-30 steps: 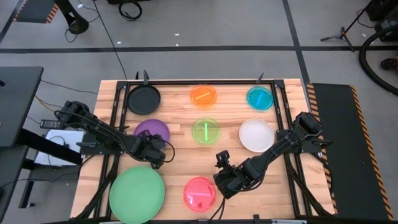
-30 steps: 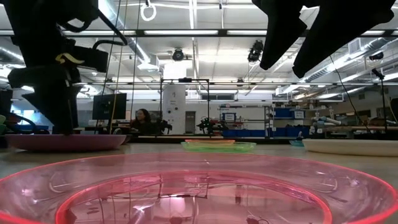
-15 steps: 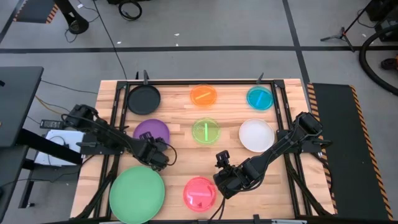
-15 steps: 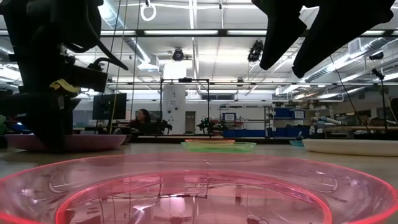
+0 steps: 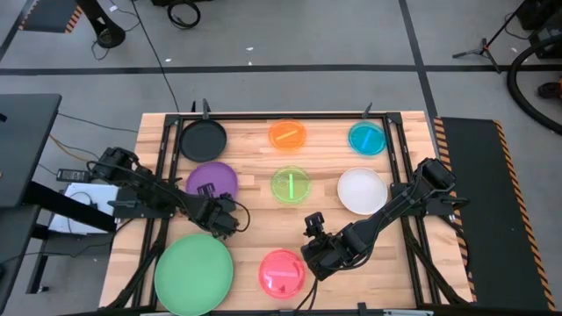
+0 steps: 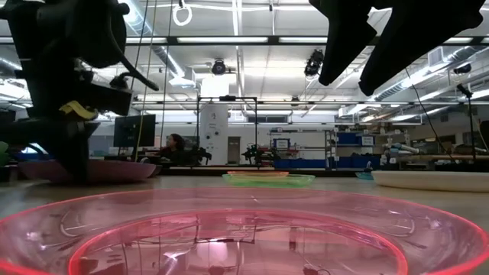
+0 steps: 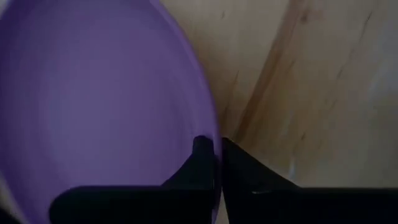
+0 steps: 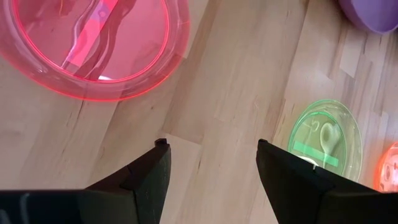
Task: Stack plastic plates
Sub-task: Stack the purple plate on top of the green plate, then stack the black plate on top of the purple plate
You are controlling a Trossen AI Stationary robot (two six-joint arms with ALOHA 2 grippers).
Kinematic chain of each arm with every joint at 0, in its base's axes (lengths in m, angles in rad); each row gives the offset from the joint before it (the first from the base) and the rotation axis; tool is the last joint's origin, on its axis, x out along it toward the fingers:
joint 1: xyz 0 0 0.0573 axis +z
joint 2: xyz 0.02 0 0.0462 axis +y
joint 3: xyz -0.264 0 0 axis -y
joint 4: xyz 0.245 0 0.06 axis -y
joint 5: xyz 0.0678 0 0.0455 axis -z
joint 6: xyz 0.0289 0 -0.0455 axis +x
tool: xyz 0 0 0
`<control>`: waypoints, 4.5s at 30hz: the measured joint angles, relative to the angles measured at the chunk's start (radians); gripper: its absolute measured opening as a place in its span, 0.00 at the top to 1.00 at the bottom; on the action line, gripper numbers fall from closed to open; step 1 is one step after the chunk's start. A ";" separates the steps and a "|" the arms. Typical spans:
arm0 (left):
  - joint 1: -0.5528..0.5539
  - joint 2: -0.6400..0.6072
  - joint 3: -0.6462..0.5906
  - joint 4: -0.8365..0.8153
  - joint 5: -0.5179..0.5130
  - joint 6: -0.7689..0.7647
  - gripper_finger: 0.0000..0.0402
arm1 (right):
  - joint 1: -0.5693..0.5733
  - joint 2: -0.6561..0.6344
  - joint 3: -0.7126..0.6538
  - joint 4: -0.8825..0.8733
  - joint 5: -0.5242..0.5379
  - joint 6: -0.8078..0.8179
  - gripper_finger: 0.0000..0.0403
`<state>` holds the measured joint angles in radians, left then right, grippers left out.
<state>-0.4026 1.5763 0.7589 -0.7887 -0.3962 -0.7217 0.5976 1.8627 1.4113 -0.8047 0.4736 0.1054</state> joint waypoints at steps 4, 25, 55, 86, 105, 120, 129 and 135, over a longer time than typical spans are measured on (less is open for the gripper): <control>-0.006 -0.023 0.059 -0.168 0.006 -0.001 0.96 | 0.000 0.000 0.000 0.000 0.000 -0.003 0.40; -0.363 -0.091 0.677 -0.617 0.188 -0.383 0.96 | 0.005 0.000 0.000 0.002 -0.003 0.007 0.40; -0.604 0.249 1.010 -0.424 0.307 -0.675 0.96 | -0.012 0.000 0.000 0.004 -0.005 0.008 0.40; -0.621 0.369 0.950 -0.483 0.292 -0.653 0.82 | -0.012 0.001 0.000 0.008 -0.005 0.008 0.40; -0.493 0.368 0.950 -0.641 0.046 -0.412 0.61 | -0.016 0.001 0.000 0.014 -0.005 0.024 0.40; 0.128 0.104 0.538 -0.529 -0.014 0.141 0.61 | -0.011 0.001 0.000 0.041 -0.034 0.043 0.40; 0.525 -0.081 0.176 -0.254 0.060 0.346 0.61 | 0.008 0.001 0.000 0.050 -0.057 0.060 0.40; 0.715 -0.101 0.041 -0.126 0.057 0.456 0.61 | 0.011 0.001 0.000 0.059 -0.057 0.095 0.40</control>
<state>0.3127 1.4757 0.7998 -0.9151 -0.3392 -0.2661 0.6083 1.8633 1.4109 -0.7459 0.4167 0.2009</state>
